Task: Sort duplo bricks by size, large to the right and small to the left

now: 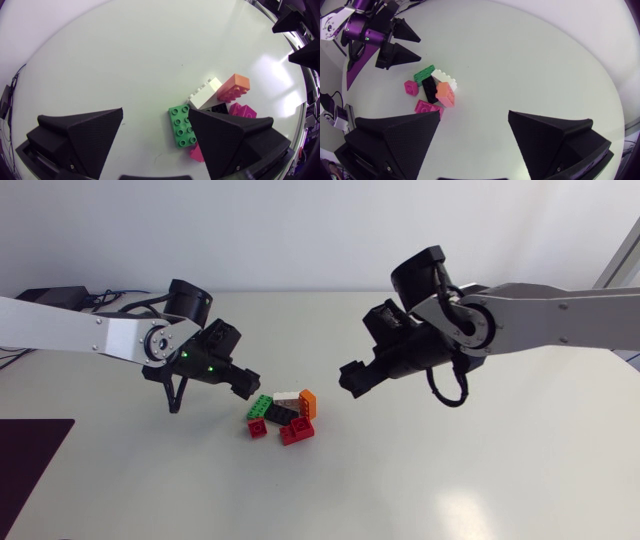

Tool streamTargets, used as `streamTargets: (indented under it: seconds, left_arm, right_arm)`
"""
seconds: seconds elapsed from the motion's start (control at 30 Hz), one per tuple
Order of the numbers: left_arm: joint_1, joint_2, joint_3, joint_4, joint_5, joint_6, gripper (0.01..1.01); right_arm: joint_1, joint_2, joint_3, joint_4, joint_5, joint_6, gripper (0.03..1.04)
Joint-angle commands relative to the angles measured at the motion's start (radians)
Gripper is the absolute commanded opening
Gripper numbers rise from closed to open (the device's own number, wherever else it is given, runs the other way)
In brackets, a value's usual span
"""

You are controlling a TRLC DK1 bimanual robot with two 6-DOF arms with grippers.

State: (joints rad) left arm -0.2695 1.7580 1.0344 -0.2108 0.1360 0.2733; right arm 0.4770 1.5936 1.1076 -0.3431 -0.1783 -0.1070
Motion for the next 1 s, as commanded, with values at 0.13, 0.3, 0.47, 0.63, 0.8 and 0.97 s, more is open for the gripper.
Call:
streamTargets:
  seconds: [0.13,0.3,0.47,0.63,0.8,0.97]
  left_arm:
    - [0.010,0.057,0.029,-0.013,0.019,0.041,0.898]
    - [0.023,0.055,0.024,-0.030,0.022,0.049,0.898]
    - [0.032,0.051,0.013,-0.030,0.033,0.053,0.897]
    - [0.024,0.043,0.006,-0.030,0.034,0.053,0.892]
    - [0.021,0.038,-0.002,-0.036,0.034,0.060,0.839]
    - [0.023,0.037,-0.016,-0.039,0.039,0.070,0.749]
  right_arm:
    - [0.052,0.131,0.107,-0.033,-0.038,-0.023,0.93]
    - [0.107,0.213,0.164,-0.042,-0.035,-0.017,0.91]
    - [0.143,0.293,0.204,-0.037,0.000,-0.010,0.90]
    - [0.158,0.355,0.244,-0.033,0.025,-0.010,0.90]
    - [0.170,0.404,0.270,-0.013,0.028,-0.013,0.75]
    - [0.190,0.431,0.271,0.026,0.036,-0.025,0.48]
